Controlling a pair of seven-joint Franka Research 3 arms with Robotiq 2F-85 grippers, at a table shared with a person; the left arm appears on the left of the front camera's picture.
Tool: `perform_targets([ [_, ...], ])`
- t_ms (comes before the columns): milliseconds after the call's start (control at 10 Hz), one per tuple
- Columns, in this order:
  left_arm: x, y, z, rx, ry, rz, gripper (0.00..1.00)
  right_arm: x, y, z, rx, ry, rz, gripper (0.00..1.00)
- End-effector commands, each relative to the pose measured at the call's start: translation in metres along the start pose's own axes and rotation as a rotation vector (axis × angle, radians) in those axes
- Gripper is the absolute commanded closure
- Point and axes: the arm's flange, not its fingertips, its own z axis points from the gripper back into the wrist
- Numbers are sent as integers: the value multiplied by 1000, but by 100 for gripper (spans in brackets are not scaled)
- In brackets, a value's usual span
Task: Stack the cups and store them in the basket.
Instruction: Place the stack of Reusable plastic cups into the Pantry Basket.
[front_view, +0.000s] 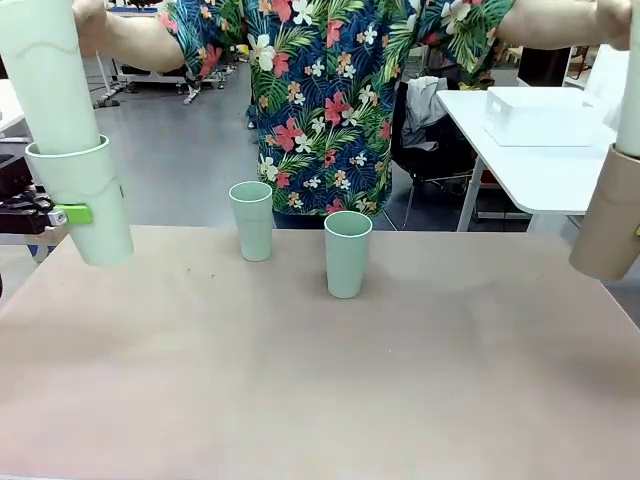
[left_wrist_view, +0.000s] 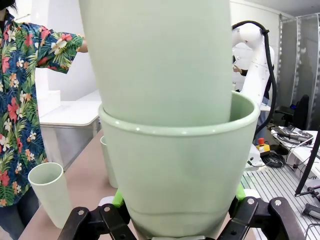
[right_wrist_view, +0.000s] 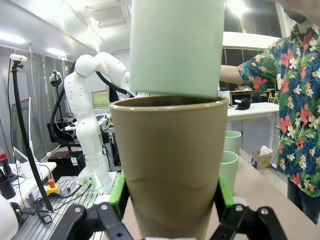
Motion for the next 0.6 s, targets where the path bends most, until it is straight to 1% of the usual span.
perform_targets([
  [0, 3, 0, 0, 2, 0, -2, 13, 1, 0, 0, -4, 6, 15, 14],
  [500, 3, 0, 0, 2, 0, -2, 13, 1, 0, 0, -4, 6, 15, 14],
])
